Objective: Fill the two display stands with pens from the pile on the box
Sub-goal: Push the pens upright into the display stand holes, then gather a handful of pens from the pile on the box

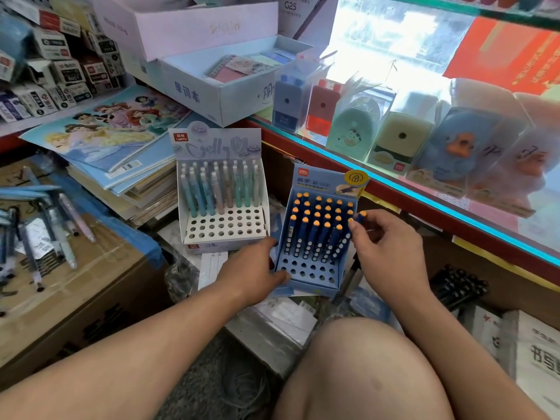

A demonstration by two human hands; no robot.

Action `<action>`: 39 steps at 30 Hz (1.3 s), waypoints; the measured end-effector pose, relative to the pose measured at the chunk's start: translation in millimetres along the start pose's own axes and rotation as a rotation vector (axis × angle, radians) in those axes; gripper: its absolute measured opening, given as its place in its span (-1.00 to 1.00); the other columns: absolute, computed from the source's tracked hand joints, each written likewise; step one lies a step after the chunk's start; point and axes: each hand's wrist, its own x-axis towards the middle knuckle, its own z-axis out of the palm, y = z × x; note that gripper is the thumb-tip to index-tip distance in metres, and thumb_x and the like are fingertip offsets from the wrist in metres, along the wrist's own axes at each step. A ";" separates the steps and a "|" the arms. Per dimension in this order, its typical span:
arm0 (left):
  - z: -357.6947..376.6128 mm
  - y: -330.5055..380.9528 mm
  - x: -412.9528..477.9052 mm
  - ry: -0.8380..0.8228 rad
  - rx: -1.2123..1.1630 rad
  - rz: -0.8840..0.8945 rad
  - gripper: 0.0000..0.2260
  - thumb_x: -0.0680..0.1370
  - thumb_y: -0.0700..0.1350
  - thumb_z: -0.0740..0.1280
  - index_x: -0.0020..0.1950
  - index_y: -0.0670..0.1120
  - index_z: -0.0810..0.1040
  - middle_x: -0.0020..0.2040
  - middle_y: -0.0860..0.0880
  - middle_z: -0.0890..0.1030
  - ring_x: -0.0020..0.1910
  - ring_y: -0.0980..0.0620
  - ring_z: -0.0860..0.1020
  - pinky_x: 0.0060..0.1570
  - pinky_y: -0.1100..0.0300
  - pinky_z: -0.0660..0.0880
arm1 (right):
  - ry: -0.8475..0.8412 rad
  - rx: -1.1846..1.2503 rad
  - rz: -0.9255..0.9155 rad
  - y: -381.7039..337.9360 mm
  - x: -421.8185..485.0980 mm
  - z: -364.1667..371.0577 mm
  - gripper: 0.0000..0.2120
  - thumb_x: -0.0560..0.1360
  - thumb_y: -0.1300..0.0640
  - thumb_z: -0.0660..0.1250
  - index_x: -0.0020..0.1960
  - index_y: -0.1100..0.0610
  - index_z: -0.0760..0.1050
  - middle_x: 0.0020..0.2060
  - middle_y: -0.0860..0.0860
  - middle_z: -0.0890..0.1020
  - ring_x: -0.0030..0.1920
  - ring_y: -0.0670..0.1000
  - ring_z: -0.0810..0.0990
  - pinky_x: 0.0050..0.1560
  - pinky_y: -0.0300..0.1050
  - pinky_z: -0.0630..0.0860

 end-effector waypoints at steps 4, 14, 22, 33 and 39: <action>2.7 -2.9 3.1 -0.006 0.003 0.004 -0.48 0.48 0.13 0.52 0.39 0.11 0.44 0.09 0.05 0.65 0.00 -0.01 0.62 0.01 -0.02 0.61 | -0.003 -0.026 -0.021 -0.3 0.3 1.1 -0.93 0.62 0.06 0.35 0.06 -0.10 0.58 -0.19 -0.23 0.62 -0.13 -0.32 0.56 -0.22 -0.37 0.40; 4.5 -8.0 6.5 -0.044 -0.111 0.021 -0.52 0.51 0.02 0.52 0.39 0.10 0.47 -0.12 0.16 0.59 -0.12 0.13 0.60 -0.19 0.18 0.49 | -0.077 -0.041 0.055 5.8 2.7 4.3 -0.88 0.61 0.10 0.38 0.12 -0.05 0.59 -0.14 -0.19 0.63 -0.10 -0.21 0.59 -0.19 -0.32 0.44; 5.7 -11.6 9.8 -0.069 -0.138 -0.005 -0.50 0.51 0.00 0.52 0.42 0.06 0.48 -0.04 0.04 0.65 -0.08 0.08 0.61 -0.15 0.18 0.50 | -0.140 -0.146 0.121 11.4 7.7 10.8 -0.94 0.57 0.07 0.43 0.02 0.03 0.63 -0.16 -0.11 0.66 -0.12 -0.12 0.62 -0.20 -0.24 0.49; -5.7 -10.4 4.5 -0.080 -0.082 -0.003 -0.44 0.50 0.03 0.52 0.46 0.05 0.43 0.08 0.04 0.61 -0.03 0.06 0.60 -0.07 0.15 0.53 | -0.126 -0.250 0.111 -10.7 1.7 -0.3 -0.79 0.53 -0.08 0.46 0.04 -0.02 0.50 -0.20 -0.12 0.61 -0.18 -0.11 0.59 -0.15 0.00 0.62; -63.2 -15.8 -18.5 0.095 -0.071 -0.027 -0.52 0.55 0.03 0.46 0.45 0.07 0.43 0.12 0.09 0.57 0.02 0.11 0.58 0.04 0.16 0.55 | -0.537 -0.240 -0.284 -61.9 -13.3 7.2 -0.88 0.55 -0.06 0.42 0.06 -0.11 0.56 -0.16 -0.19 0.62 -0.14 -0.19 0.60 -0.07 -0.14 0.63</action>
